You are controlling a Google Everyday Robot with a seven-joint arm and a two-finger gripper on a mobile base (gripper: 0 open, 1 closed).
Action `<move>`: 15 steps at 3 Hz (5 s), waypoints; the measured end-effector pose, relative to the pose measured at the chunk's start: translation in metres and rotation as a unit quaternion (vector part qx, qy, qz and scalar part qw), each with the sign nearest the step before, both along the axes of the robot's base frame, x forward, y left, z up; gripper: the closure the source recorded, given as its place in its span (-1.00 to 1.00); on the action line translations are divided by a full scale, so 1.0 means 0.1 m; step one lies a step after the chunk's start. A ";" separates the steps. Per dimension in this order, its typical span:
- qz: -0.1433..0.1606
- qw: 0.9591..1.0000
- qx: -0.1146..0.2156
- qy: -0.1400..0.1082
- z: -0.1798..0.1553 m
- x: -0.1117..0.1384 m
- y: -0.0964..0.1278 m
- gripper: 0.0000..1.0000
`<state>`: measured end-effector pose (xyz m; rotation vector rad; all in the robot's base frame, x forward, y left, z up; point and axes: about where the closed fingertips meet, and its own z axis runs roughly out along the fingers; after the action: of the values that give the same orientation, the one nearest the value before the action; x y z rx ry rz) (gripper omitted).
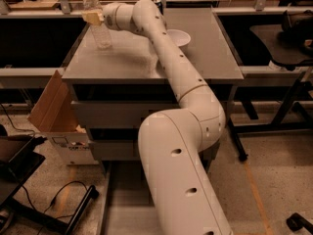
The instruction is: Place water bottle into bottom drawer
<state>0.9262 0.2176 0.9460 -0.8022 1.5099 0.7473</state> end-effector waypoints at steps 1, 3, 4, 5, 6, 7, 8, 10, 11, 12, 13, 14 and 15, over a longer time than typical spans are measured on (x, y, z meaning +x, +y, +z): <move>0.002 1.000 0.000 0.001 -0.02 -0.01 0.03 0.90; 0.020 0.999 0.035 -0.032 0.40 -0.21 0.03 1.00; -0.022 0.991 0.069 -0.112 1.29 -0.50 -0.61 1.00; -0.083 0.973 0.095 -0.194 2.25 -1.06 -1.30 1.00; -0.129 0.954 0.132 -0.236 3.07 -1.88 -1.69 1.00; -0.121 0.959 0.138 -0.218 2.97 -2.43 -1.64 1.00; -0.074 0.975 0.119 -0.173 2.24 -2.81 -1.46 1.00; -0.040 0.984 0.132 -0.114 0.81 -3.51 -1.70 1.00; -0.050 0.988 0.115 -0.093 0.34 -3.77 -1.91 1.00; -0.050 0.988 0.115 -0.093 0.34 -3.77 -1.91 1.00; -0.052 0.990 0.107 -0.075 -0.04 -3.76 -1.83 1.00; -0.047 0.995 0.072 -0.051 -0.72 -3.82 -1.78 1.00; -0.029 0.998 0.031 -0.037 -1.42 -3.87 -1.72 1.00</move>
Offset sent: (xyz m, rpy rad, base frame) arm -0.0004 0.0029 -0.0015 -0.0006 0.0019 0.0033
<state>0.5387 0.0459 0.8036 -0.7291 1.4318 0.7113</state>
